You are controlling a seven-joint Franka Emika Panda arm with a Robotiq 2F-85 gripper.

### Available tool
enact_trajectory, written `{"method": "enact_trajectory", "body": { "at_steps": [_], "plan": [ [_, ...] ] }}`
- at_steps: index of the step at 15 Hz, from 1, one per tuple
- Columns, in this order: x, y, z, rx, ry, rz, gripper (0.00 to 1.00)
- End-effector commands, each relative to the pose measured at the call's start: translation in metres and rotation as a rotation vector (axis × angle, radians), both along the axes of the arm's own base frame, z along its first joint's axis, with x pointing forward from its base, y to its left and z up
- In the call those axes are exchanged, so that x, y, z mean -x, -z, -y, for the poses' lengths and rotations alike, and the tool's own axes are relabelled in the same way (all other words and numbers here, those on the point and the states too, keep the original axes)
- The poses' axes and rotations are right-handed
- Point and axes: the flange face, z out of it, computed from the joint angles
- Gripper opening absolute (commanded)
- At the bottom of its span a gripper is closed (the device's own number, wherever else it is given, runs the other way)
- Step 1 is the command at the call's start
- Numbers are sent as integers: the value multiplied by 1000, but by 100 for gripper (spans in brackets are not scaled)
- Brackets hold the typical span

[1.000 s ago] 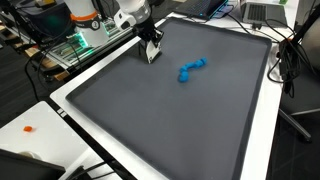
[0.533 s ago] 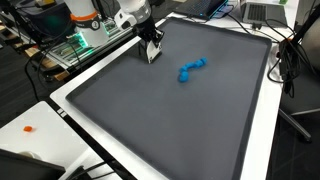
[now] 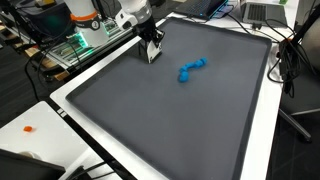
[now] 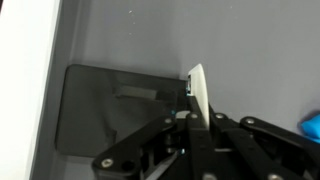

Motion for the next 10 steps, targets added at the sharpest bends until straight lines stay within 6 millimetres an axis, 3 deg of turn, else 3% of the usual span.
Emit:
{"method": "enact_trajectory", "body": {
  "at_steps": [1, 10],
  "plan": [
    [1, 16, -12, 9, -3, -46, 1],
    [2, 15, -8, 17, 19, -58, 1]
  ]
}}
